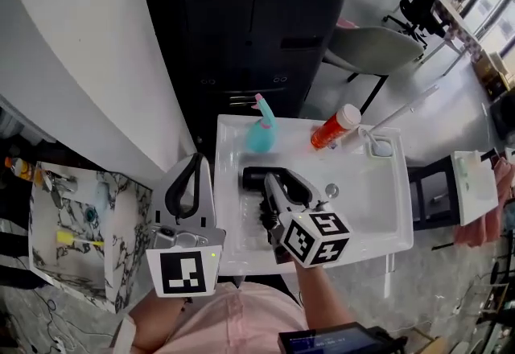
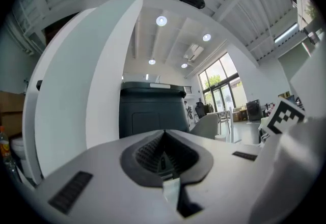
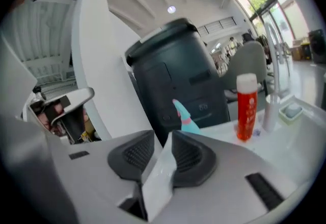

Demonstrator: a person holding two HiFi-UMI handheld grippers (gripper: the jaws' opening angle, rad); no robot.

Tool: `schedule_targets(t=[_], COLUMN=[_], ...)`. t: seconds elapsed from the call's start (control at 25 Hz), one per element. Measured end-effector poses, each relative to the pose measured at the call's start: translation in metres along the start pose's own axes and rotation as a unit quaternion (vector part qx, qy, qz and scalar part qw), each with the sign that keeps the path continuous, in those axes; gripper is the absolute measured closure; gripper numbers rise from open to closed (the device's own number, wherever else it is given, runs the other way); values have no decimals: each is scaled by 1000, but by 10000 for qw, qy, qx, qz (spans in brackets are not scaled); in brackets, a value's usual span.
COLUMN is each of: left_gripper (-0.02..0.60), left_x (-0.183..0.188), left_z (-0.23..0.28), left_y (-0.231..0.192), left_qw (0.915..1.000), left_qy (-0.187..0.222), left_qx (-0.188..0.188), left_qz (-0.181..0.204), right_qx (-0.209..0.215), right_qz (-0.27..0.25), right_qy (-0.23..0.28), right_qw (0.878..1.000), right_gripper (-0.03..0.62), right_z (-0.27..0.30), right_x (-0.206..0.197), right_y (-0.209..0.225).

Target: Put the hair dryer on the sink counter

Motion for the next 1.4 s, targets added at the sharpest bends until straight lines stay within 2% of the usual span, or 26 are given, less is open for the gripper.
schedule_targets(t=[0.12, 0.24, 0.44, 0.76, 1.2, 1.4], left_gripper=[571, 571, 571, 571, 571, 571], left_x=[33, 54, 73, 80, 79, 79], left_z=[0, -4, -12, -17, -18, -17], left_y=[8, 17, 30, 39, 44, 35], left_qw=[9993, 9984, 9972, 9962, 9961, 9966], left_qy=[343, 527, 673, 757, 740, 736], left_qx=[-101, -173, -305, -401, -467, -358], left_qz=[67, 87, 129, 137, 108, 82], right_qx=[-199, -367, -505, -570, -564, -575], right_qz=[-701, -1224, -1510, -1838, -1869, -1884], right_qy=[844, 1368, 1821, 2067, 2145, 2128], right_qw=[9938, 9823, 9703, 9593, 9570, 9570], right_gripper=[592, 592, 592, 595, 595, 595], right_z=[-26, -50, -74, -90, -97, -96], right_x=[52, 85, 111, 121, 126, 126], right_y=[-14, -27, -36, -44, -48, -49])
Point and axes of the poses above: the fingertips, and each gripper's own axes: z forward along the fingers, y to its right, x out of its top, the point moved 1 cm from there along -z, backward along the fingers, and after that the axes turned 8 degrees about -z, right-handed, at the moved point
